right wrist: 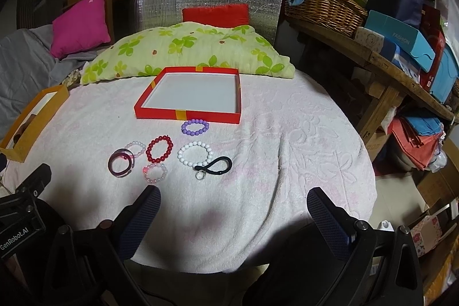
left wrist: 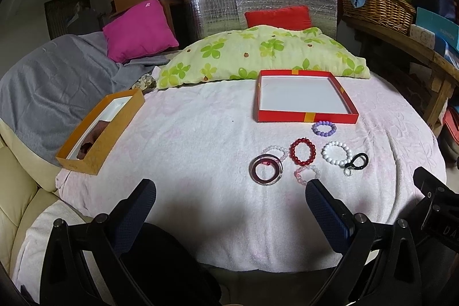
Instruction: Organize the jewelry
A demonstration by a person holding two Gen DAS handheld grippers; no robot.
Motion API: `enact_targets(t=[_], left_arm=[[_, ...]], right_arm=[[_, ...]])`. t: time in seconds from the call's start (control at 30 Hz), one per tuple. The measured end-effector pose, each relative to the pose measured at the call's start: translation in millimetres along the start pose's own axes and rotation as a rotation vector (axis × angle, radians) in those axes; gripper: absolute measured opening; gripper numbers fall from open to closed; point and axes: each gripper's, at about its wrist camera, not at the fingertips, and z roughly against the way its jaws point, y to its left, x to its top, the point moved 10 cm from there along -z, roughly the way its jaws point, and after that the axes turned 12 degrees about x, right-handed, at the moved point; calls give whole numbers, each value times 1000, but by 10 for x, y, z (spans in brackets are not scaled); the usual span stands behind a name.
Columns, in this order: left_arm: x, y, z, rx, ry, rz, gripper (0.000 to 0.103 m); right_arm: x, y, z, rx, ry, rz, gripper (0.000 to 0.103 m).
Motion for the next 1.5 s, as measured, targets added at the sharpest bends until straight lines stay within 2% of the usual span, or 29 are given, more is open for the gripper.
enact_targets(t=[0.63,0.8,0.97,1.13,1.33,1.37,1.5], left_arm=[[7,-14,-18,0,1,-4,103],[23,-24,-147,0,9,-1,103],[62,-60,-441,6,24,0,103],[75,-47,-876,25,54,0,103],[-26,-16,-1414,34,133,7,103],[-43,-27,-1468,22,143,9,103],[-86,-128,-1605,-18,157,-8,103]], right_arm=[[-23,11,-43,-7,7,4,103],[-4,-26,-146,-8,16,1,103],[23,-85,-360,-6,34,-5,103],[100,-145,-681,71,53,-29,103],[132,-144,-1164,265,105,-63,103],[135,-137,-1261,305,114,-76,102],[148,-173,-1511,356,136,-99,92]])
